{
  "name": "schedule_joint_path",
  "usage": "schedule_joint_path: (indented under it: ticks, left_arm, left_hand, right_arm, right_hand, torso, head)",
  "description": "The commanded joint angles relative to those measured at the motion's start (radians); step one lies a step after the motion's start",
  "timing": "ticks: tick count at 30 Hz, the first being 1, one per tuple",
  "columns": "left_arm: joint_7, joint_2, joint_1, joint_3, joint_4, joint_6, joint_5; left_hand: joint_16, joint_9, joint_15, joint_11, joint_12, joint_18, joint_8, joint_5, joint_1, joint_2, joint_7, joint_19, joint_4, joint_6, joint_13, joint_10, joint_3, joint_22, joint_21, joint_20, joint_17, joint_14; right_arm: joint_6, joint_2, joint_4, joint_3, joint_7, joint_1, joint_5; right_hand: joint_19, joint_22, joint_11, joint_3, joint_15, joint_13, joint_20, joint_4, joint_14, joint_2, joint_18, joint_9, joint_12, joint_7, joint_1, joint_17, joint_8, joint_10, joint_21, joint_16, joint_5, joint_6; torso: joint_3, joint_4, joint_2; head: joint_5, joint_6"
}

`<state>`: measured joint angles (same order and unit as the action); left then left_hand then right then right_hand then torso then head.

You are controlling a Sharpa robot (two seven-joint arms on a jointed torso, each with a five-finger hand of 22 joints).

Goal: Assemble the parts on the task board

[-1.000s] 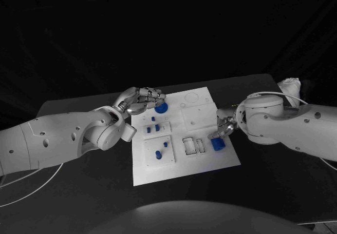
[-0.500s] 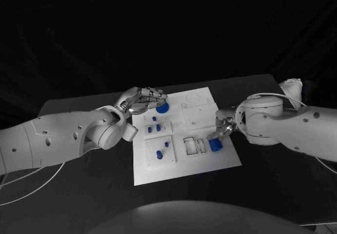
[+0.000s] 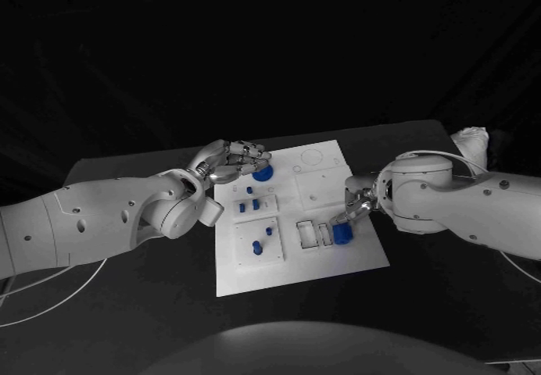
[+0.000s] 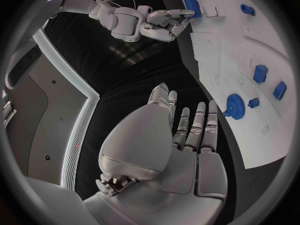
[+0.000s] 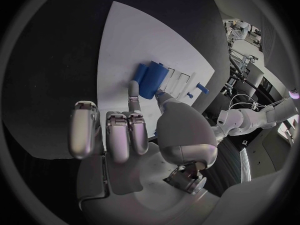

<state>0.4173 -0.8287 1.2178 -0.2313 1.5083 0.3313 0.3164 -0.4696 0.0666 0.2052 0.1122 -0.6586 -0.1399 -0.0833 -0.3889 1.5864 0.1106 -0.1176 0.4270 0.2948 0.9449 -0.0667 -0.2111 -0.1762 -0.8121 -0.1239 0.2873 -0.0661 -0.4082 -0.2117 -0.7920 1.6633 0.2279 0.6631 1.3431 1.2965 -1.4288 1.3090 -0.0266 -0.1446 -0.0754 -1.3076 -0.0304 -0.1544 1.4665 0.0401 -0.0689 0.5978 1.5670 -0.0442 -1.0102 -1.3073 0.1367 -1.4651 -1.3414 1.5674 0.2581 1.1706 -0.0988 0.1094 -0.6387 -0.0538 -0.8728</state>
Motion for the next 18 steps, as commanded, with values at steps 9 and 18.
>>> schedule_joint_path:
  ticks: [9, 18]
  left_arm:
    - [-0.009, 0.002, 0.000, 0.001, 0.001, -0.022, -0.001]
    - [-0.013, 0.000, -0.001, 0.001, 0.002, -0.022, -0.001]
  left_hand:
    - [-0.007, 0.000, 0.007, 0.012, -0.006, 0.007, -0.004, -0.003, 0.003, 0.009, -0.009, 0.002, -0.002, 0.000, 0.001, -0.001, -0.007, 0.002, -0.007, 0.001, 0.001, -0.004]
    - [-0.008, 0.001, 0.008, 0.016, -0.007, 0.007, -0.005, -0.003, 0.003, 0.010, -0.012, 0.001, -0.002, 0.001, 0.001, -0.003, -0.008, 0.002, -0.007, 0.001, 0.001, -0.004]
  right_arm:
    - [0.058, -0.007, 0.001, 0.007, -0.010, -0.013, -0.050]
    - [0.103, -0.026, 0.027, 0.005, -0.019, -0.008, -0.080]
  right_hand:
    - [0.003, 0.185, 0.008, 0.002, -0.002, -0.263, -0.005, 0.017, 0.104, 0.001, 0.011, 0.006, 0.004, 0.000, -0.007, -0.264, -0.013, -0.106, 0.001, 0.003, -0.019, -0.012]
    - [-0.007, 0.189, 0.003, 0.018, -0.005, -0.263, -0.004, 0.002, 0.104, -0.005, 0.014, 0.028, 0.004, 0.006, 0.022, -0.264, -0.003, -0.106, -0.013, 0.003, -0.072, 0.001]
  torso:
    - [-0.0002, -0.0002, 0.000]
    - [0.0002, 0.0001, 0.000]
  head:
    - [-0.013, 0.000]
    - [-0.012, 0.000]
